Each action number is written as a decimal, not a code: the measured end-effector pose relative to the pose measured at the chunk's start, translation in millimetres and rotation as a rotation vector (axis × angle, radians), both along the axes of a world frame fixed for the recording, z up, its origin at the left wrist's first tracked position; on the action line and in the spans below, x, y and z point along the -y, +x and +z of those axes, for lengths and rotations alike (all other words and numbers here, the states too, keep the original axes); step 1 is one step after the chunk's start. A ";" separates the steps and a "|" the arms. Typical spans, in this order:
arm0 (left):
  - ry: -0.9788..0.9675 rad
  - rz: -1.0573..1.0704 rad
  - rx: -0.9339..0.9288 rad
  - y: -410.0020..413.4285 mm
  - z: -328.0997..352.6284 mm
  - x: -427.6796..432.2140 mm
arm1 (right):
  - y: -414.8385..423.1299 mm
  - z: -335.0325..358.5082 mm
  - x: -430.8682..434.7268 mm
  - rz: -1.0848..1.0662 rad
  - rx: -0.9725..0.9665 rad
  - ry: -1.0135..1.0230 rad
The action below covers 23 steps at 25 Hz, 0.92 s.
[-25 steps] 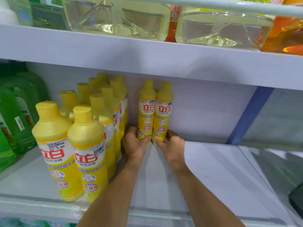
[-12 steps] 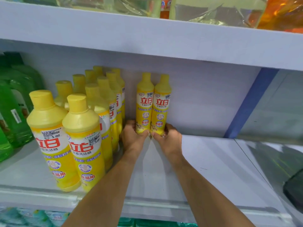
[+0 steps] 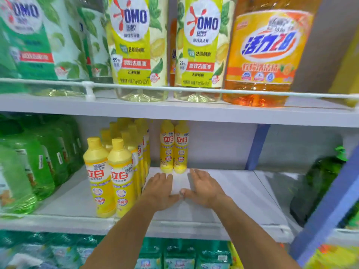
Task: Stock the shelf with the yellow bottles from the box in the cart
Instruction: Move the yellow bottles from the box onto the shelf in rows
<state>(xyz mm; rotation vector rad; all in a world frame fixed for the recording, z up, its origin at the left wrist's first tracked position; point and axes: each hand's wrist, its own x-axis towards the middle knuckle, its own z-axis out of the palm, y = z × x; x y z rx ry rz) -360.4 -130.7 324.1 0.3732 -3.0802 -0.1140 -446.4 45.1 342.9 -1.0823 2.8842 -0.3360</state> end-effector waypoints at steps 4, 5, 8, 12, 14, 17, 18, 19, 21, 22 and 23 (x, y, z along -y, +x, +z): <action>-0.114 -0.073 0.011 52.0 27.2 -27.7 | 63.3 25.8 -19.5 -0.003 -0.109 0.110; -0.113 -0.085 0.012 67.5 31.8 -34.0 | 81.3 31.3 -24.7 -0.007 -0.133 0.128; -0.137 -0.114 0.004 125.4 34.9 -45.7 | 142.5 38.2 -37.9 -0.029 -0.172 0.168; -0.107 -0.116 0.018 216.8 24.5 -42.8 | 224.6 20.6 -49.9 -0.064 -0.140 0.193; -0.101 -0.096 0.035 267.1 8.1 -38.3 | 267.5 0.8 -51.1 -0.068 -0.132 0.228; -0.063 -0.067 0.068 328.7 -28.9 -31.0 | 324.0 -35.1 -46.2 -0.049 -0.086 0.265; -0.051 -0.065 0.093 344.6 -43.4 -30.1 | 338.0 -47.8 -45.2 -0.040 -0.069 0.271; -0.028 -0.063 0.130 360.5 -59.2 -30.5 | 351.6 -62.9 -44.9 -0.034 -0.046 0.279; 0.036 -0.054 0.204 385.9 -92.9 -28.8 | 372.0 -95.6 -44.5 -0.028 0.013 0.295; 0.066 -0.038 0.237 396.2 -111.2 -27.8 | 379.8 -113.4 -44.2 -0.027 0.053 0.308; 0.090 -0.024 0.260 405.8 -130.2 -28.1 | 387.1 -132.1 -45.4 -0.026 0.093 0.325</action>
